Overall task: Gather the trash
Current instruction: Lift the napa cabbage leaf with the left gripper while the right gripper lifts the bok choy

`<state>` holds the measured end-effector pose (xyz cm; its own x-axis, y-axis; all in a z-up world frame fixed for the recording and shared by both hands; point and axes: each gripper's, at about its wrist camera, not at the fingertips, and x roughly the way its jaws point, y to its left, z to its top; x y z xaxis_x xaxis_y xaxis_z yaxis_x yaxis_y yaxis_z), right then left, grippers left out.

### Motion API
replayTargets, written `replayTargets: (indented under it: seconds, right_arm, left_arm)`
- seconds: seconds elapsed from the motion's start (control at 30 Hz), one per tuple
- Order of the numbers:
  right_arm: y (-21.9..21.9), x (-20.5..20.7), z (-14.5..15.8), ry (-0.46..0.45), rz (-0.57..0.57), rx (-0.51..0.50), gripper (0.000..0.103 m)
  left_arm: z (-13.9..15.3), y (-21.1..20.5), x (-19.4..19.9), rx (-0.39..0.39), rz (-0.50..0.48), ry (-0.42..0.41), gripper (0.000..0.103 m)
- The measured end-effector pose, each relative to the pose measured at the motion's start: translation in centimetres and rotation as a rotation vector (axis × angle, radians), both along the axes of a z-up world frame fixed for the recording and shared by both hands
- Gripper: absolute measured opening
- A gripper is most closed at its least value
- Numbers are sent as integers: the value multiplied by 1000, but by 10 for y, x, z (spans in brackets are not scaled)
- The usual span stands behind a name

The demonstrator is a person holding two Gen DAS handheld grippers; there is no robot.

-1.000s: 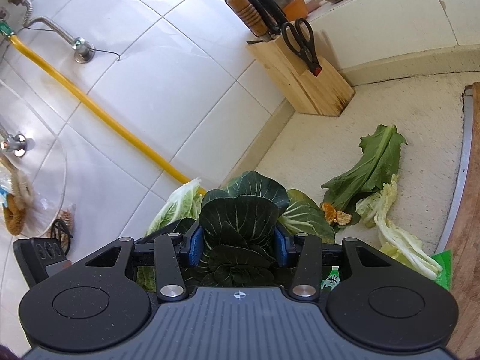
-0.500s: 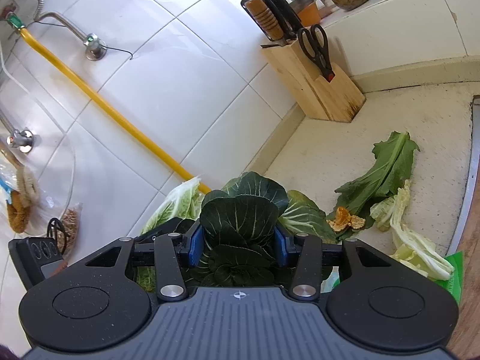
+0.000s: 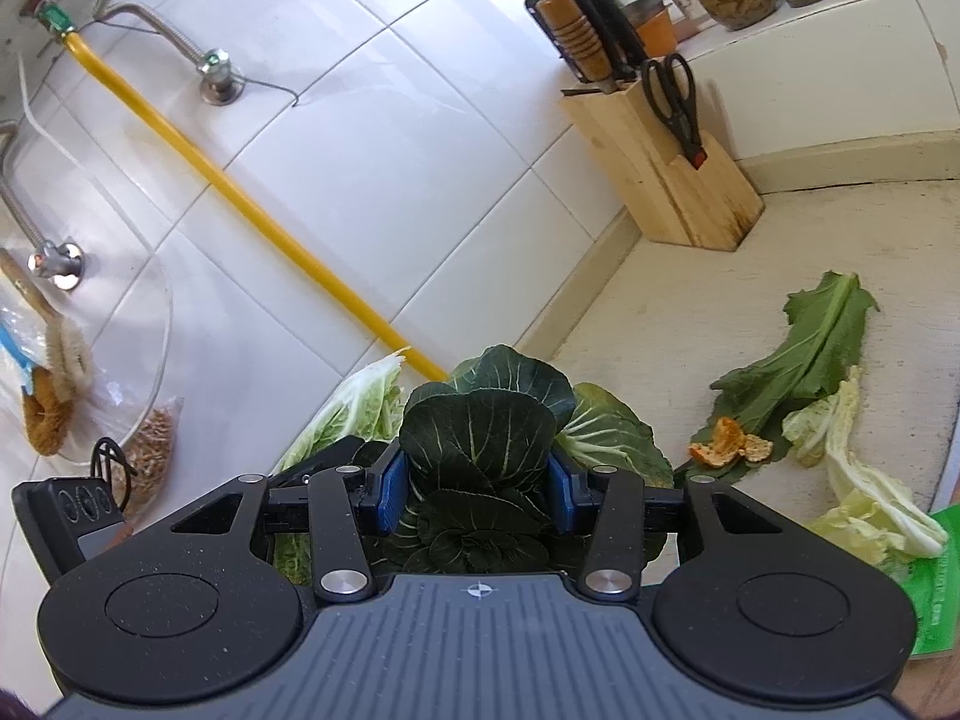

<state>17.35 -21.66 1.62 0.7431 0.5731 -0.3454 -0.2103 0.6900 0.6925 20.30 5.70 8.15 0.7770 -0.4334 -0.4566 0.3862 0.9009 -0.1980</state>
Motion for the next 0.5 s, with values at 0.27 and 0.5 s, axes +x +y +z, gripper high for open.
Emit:
replayTargets:
  seconds: [0.27,0.5]
  right_arm:
    - [22,2,8,-20,34,-8,53]
    - [57,12,14,-49,97,-55,21]
  left_arm:
    - [6,18,-7,-8,28,-13,14]
    - [6,37,-12,-36,70,-12,15]
